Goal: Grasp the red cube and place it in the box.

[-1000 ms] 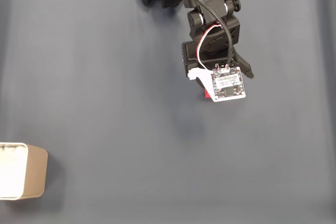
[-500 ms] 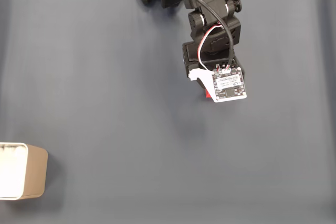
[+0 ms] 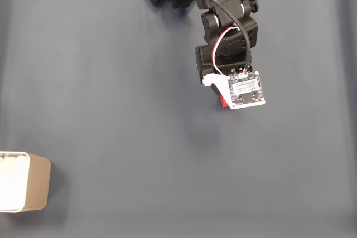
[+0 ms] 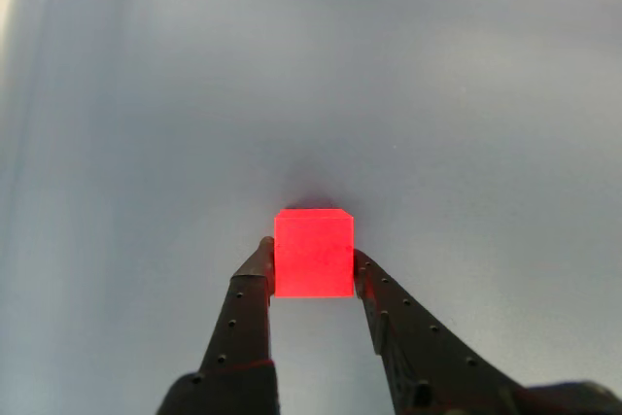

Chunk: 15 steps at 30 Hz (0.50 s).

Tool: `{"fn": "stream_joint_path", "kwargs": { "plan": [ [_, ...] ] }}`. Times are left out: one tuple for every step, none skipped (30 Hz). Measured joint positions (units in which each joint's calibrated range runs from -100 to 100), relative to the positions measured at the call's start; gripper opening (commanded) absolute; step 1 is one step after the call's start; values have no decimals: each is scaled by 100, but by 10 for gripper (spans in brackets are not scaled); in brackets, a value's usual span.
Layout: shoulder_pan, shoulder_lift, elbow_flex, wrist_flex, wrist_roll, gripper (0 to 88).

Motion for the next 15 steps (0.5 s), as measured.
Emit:
{"fn": "stream_joint_path", "kwargs": {
  "plan": [
    [0, 0, 0, 0, 0, 13],
    [0, 0, 0, 0, 0, 11],
    [0, 0, 0, 0, 0, 9],
    [0, 0, 0, 0, 5, 8],
    [0, 0, 0, 0, 10, 8],
    [0, 0, 0, 0, 15, 8],
    [0, 0, 0, 0, 24, 8],
    [0, 0, 0, 0, 24, 8],
    [0, 0, 0, 0, 24, 7],
    [0, 0, 0, 0, 24, 6],
    [0, 0, 0, 0, 24, 4],
    [0, 0, 0, 8, 24, 1],
    [0, 0, 0, 24, 24, 0],
    [0, 0, 0, 48, 34, 0],
    [0, 0, 0, 72, 49, 0]
  ]
}}
